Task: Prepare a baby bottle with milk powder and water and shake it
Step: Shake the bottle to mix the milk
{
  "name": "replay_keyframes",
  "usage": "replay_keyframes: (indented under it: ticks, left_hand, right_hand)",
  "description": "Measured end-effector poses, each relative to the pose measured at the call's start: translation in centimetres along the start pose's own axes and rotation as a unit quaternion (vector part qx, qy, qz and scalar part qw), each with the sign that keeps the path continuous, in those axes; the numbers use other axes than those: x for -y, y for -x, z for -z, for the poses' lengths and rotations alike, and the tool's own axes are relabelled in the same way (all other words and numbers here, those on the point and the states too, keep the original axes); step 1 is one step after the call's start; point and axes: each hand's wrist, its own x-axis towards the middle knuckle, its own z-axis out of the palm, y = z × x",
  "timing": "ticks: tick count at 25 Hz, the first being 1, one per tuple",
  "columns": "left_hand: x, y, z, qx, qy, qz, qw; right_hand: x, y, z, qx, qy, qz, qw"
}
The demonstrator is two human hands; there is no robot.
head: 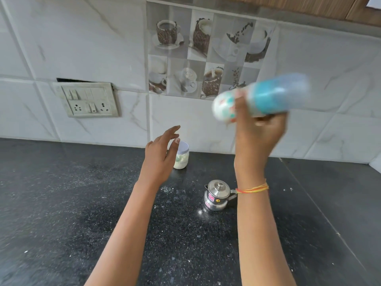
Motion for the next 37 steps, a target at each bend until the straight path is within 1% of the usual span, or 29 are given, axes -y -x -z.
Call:
replay_keyframes:
  ticks: [1,2,3,4,5,6,7,8,9,12,13,14,15,16,17,18,19,20,22,23,24,25,27,28,30,31,34,35,37]
  left_hand:
    - [-0.2,-0.1,0.1,-0.001,0.001,-0.002,1.0]
    - [-0.4,-0.2,0.1,-0.004,0.004,-0.004,1.0]
    - [-0.5,-0.3,0.2,-0.008,0.006,-0.005,1.0]
    - [-0.6,-0.3,0.2,-0.011,0.006,-0.006,1.0]
    - [-0.7,-0.3,0.1,-0.014,0.006,-0.009,1.0]
    - [-0.8,-0.3,0.1,-0.014,0.008,-0.011,1.0]
    - [-0.8,-0.2,-0.1,-0.011,0.011,-0.012,1.0]
    - [-0.8,-0.1,-0.2,-0.012,0.009,-0.011,1.0]
    - [-0.7,0.0,-0.3,-0.01,0.007,-0.007,1.0]
    - [-0.2,0.7,-0.6,0.004,0.008,0.009,1.0]
    - [-0.2,0.9,-0.6,0.006,0.006,0.009,1.0]
    - [-0.3,1.0,-0.6,0.005,0.005,0.007,1.0]
    - [-0.4,1.0,-0.5,0.001,0.007,0.005,1.0]
    - [-0.4,0.9,-0.4,-0.005,0.013,0.005,1.0]
    - [-0.4,0.9,-0.3,-0.01,0.016,0.005,1.0]
    - [-0.4,1.0,-0.1,-0.013,0.018,0.006,1.0]
    - [-0.3,1.1,0.2,-0.016,0.02,0.007,1.0]
    - [-0.3,1.3,0.3,-0.018,0.023,0.01,1.0]
    - [-0.2,1.7,0.4,-0.015,0.028,0.024,0.999]
    - [-0.2,1.9,0.4,-0.012,0.029,0.03,0.999]
    - [-0.3,2.0,0.5,-0.01,0.03,0.031,0.999]
    - [-0.4,2.0,0.7,-0.01,0.032,0.03,0.999]
    - [-0.6,1.7,1.1,-0.019,0.032,0.023,0.999]
    - [-0.8,1.7,1.3,-0.023,0.029,0.021,0.999]
    - [-1.3,1.7,1.8,-0.027,0.024,0.022,0.999]
    - [-1.5,1.8,1.9,-0.025,0.029,0.024,0.999]
    - [-2.0,2.0,2.2,-0.028,0.045,0.024,0.998]
    - [-2.1,2.1,2.3,-0.029,0.05,0.025,0.998]
    - [-2.1,2.1,2.6,-0.035,0.065,0.031,0.997]
  right_hand:
    - [0.5,0.1,-0.3,-0.071,-0.082,0.053,0.993]
    - [0.5,0.7,-0.4,-0.113,-0.098,0.083,0.985]
    - [-0.5,1.6,0.1,-0.106,-0.054,0.059,0.991]
    - [-1.8,2.7,0.6,-0.044,0.042,-0.02,0.998]
    - [-3.2,3.9,1.2,0.05,0.161,-0.128,0.977]
    - [-4.4,4.9,2.1,0.131,0.259,-0.215,0.932]
    - [-4.9,5.2,2.8,0.166,0.313,-0.251,0.901]
    - [-5.0,4.8,2.9,0.163,0.312,-0.254,0.901]
    - [-4.9,4.3,2.7,0.146,0.268,-0.234,0.923]
    - [-2.9,3.2,1.1,0.035,0.054,-0.114,0.991]
    - [-2.9,3.6,0.9,-0.001,0.006,-0.085,0.996]
    - [-3.4,4.4,1.1,-0.015,0.031,-0.077,0.996]
    - [-4.6,5.4,1.7,0.019,0.121,-0.098,0.988]
    - [-5.6,6.3,2.4,0.106,0.236,-0.15,0.954]
    - [-6.3,7.1,3.2,0.203,0.339,-0.214,0.893]
    - [-6.7,7.4,4.1,0.258,0.394,-0.248,0.847]
    - [-6.5,7.2,4.2,0.265,0.391,-0.251,0.845]
    - [-6.5,6.8,3.9,0.239,0.357,-0.232,0.872]
    - [-4.4,6.0,2.3,0.103,0.179,-0.188,0.96]
    - [-3.5,5.6,1.8,0.045,0.094,-0.177,0.979]
    - [-3.2,5.3,1.7,0.023,0.037,-0.181,0.982]
    - [-2.9,5.0,1.6,0.049,0.05,-0.202,0.977]
    - [-2.4,5.1,1.8,0.157,0.128,-0.25,0.947]
    - [-2.3,5.1,1.8,0.142,0.134,-0.24,0.951]
    - [-1.8,4.1,1.5,0.045,0.039,-0.214,0.975]
    - [-1.4,3.4,1.8,0.026,0.0,-0.224,0.974]
    - [-0.3,1.9,2.6,0.138,0.056,-0.323,0.935]
    - [-0.2,1.8,2.9,0.124,0.047,-0.325,0.936]
    - [-0.1,1.6,3.1,0.022,-0.053,-0.287,0.956]
